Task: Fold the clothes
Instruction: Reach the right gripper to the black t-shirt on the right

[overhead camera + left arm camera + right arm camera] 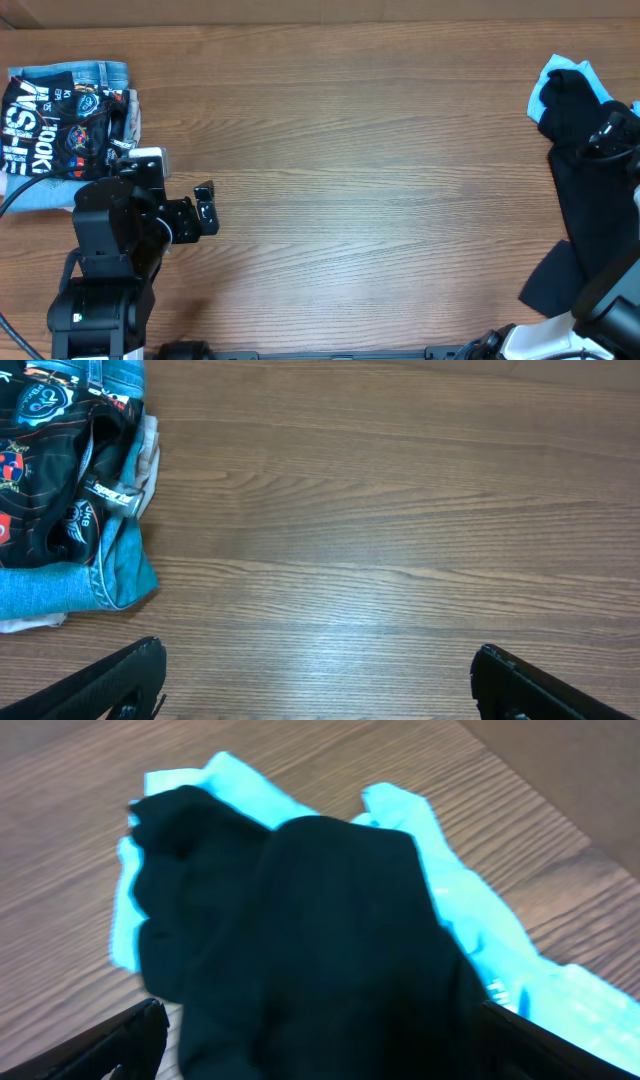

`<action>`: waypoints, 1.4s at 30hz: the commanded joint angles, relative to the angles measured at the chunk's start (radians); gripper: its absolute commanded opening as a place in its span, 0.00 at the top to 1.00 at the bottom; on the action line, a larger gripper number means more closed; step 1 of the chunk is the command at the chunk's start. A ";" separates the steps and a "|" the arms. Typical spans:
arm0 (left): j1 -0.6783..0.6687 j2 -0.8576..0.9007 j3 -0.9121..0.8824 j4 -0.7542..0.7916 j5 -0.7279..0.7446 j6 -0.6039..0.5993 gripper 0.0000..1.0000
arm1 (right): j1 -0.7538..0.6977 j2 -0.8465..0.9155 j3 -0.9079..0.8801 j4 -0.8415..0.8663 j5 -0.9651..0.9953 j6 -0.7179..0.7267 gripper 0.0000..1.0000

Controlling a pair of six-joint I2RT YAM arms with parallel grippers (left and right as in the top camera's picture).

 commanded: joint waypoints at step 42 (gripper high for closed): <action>-0.006 -0.002 0.028 0.006 0.008 0.012 0.00 | 0.220 -0.130 0.035 -0.091 -0.108 -0.060 0.96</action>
